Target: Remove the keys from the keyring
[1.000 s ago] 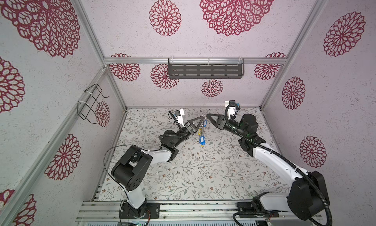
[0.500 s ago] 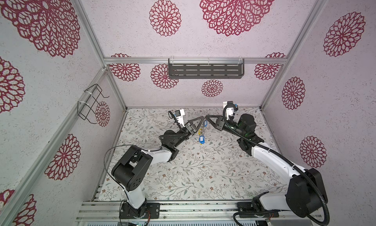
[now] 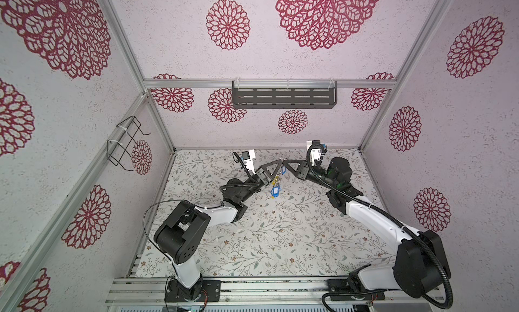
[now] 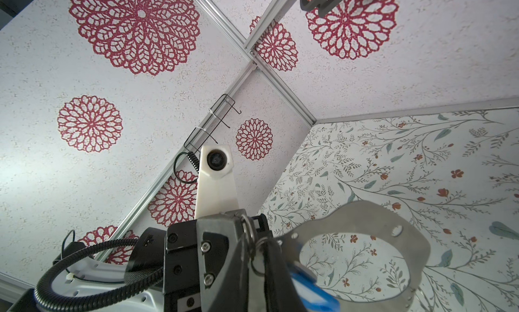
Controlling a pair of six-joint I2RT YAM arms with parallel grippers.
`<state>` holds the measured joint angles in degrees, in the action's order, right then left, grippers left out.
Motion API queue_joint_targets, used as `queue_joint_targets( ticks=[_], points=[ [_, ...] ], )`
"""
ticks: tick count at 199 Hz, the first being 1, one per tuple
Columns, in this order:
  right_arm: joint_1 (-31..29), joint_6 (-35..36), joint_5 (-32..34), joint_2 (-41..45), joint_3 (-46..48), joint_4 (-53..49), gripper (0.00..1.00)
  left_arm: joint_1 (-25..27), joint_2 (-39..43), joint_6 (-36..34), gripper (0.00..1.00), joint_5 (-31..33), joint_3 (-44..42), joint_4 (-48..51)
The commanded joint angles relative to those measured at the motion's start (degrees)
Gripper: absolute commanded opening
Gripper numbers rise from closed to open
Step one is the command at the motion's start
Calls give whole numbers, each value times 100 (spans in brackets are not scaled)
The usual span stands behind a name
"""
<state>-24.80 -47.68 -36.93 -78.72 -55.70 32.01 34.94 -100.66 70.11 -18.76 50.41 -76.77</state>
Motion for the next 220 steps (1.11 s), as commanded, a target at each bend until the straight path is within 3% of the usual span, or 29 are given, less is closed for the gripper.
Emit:
queue_joint_targets(
  ticks=[1,70,102,134,162,184,204,220],
  points=[
    [-39,14,-134,1,-221,244,13,39,-7,-38,0,-66,170,-147],
    [-52,81,-91,3,-242,193,0,66,2,-194,0,-29,155,2],
    [-49,245,-16,31,-283,10,0,66,27,-335,0,-9,119,108],
    [-52,617,113,136,-369,-424,0,40,135,-616,20,11,-29,308],
    [-47,1730,309,252,-718,-1692,0,-197,444,-933,37,-187,-286,722],
    [-43,2925,643,305,-1064,-2877,0,-603,846,-1397,41,-937,-327,1669],
    [-47,3852,673,291,-1223,-3514,0,-850,1255,-2386,41,-1662,-106,3220],
    [-45,4398,558,292,-1233,-3719,0,-873,1562,-3477,43,-1678,59,4481]
  ],
)
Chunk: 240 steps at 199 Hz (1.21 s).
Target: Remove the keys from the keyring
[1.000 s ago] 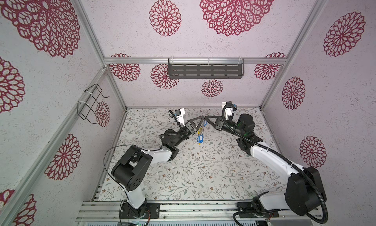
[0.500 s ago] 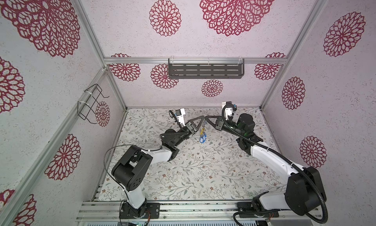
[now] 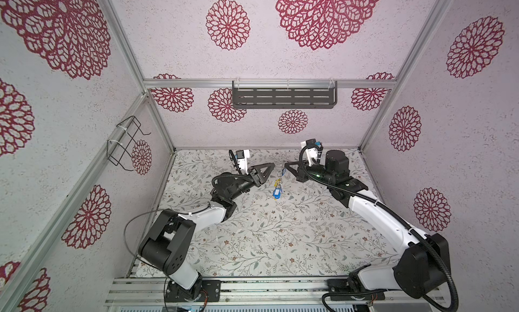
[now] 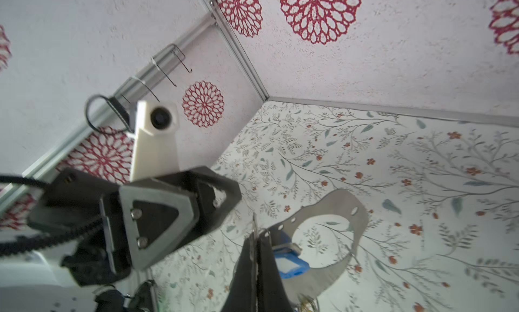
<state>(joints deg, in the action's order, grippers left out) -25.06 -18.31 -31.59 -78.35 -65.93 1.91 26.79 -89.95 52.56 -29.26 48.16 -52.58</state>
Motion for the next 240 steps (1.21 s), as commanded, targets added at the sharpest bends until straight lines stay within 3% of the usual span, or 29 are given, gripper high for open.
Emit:
queue_joint_targets(
  ticks=[1,17,44,82,93,150,240],
  points=[
    [-22,1483,23,256,-205,-709,0,-58,511,-1793,43,-614,291,2122],
    [-40,1804,-89,305,-119,-657,0,-75,727,-2604,43,-685,204,2421],
    [-61,1949,-441,381,17,-476,0,-77,891,-3258,43,-947,-265,1583],
    [-138,1940,-839,478,157,-376,0,-103,585,-3784,29,-1903,128,1947],
    [-151,1938,-873,518,209,-346,0,-131,487,-3846,25,-1995,300,2095],
    [-253,1875,-999,538,330,-262,0,-156,73,-3715,27,-2476,952,2436],
    [-317,1832,-966,548,265,-179,0,-156,74,-3562,23,-2775,825,2437]
  ],
)
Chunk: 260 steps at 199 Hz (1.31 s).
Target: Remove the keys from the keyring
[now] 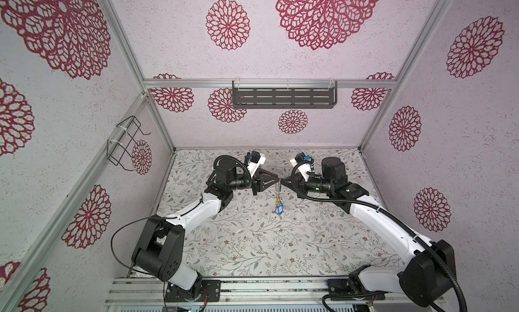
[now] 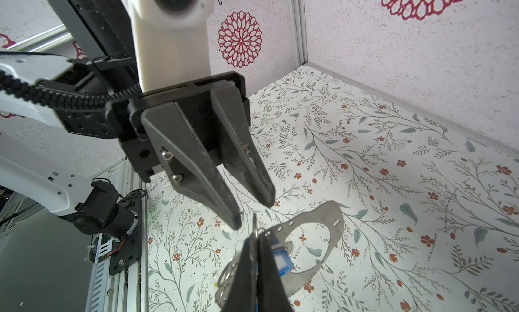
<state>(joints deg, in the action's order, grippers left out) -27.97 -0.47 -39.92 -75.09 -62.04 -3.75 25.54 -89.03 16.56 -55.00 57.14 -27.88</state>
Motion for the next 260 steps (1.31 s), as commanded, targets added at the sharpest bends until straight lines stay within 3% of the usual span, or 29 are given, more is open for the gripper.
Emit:
queue_joint_targets(
  ticks=[1,53,111,147,197,260],
  points=[
    [-26,48,-136,223,-124,385,0,-32,-18,43,23,-202,-77,-33],
    [-78,38,-123,215,-175,393,0,-40,-78,214,19,-256,-112,-166],
    [-113,65,-85,197,-199,373,0,-116,-124,378,32,-252,-194,-406],
    [-132,56,-62,145,-254,392,0,-137,-208,689,27,-324,-221,-783],
    [-172,-6,-97,118,-317,480,0,-137,-271,821,27,-360,-258,-986],
    [-180,-76,85,135,-360,576,0,-129,-307,964,15,-493,-263,-1095]
  ],
)
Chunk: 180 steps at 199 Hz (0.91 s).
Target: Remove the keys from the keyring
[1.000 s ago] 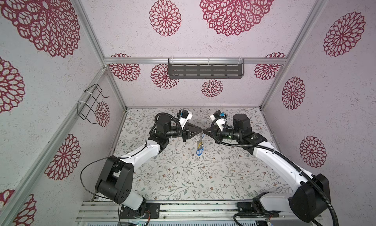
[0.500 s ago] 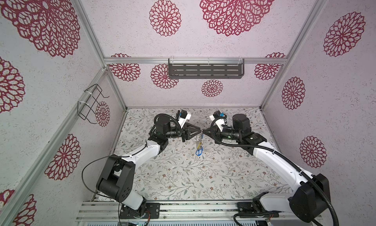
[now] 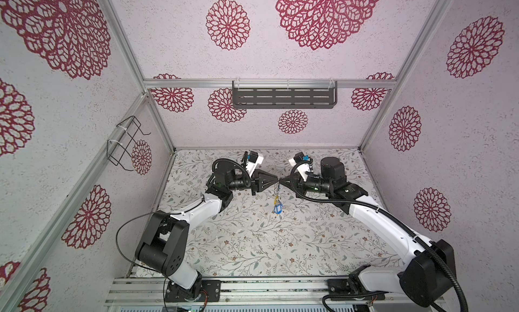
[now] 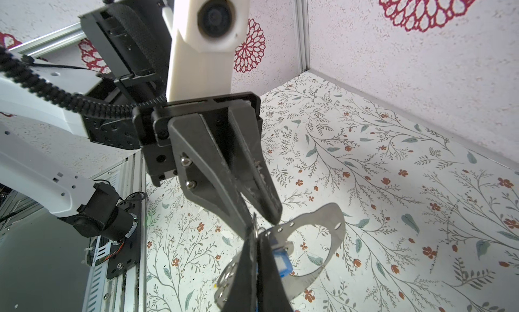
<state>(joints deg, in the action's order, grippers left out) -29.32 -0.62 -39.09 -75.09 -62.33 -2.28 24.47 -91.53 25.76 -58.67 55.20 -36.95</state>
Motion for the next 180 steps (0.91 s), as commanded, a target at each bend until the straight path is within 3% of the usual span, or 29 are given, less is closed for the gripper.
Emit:
queue_joint_targets(
  ticks=[1,35,114,141,154,180],
  points=[
    [-46,-65,5,135,-332,430,0,-22,-58,48,14,-126,-70,-189],
    [-44,-181,63,117,-351,588,0,-21,-85,254,1,-188,-140,-489],
    [-191,-236,255,21,-308,591,0,-9,-129,629,0,97,-202,-1022],
    [-165,-210,987,307,-114,517,33,-25,-240,1465,0,339,-193,-1728],
    [-88,-225,1439,598,118,615,40,-25,-294,1797,0,385,-273,-2295],
    [139,-295,1867,1210,685,897,43,-27,-313,2025,0,616,-549,-3156]
  ],
)
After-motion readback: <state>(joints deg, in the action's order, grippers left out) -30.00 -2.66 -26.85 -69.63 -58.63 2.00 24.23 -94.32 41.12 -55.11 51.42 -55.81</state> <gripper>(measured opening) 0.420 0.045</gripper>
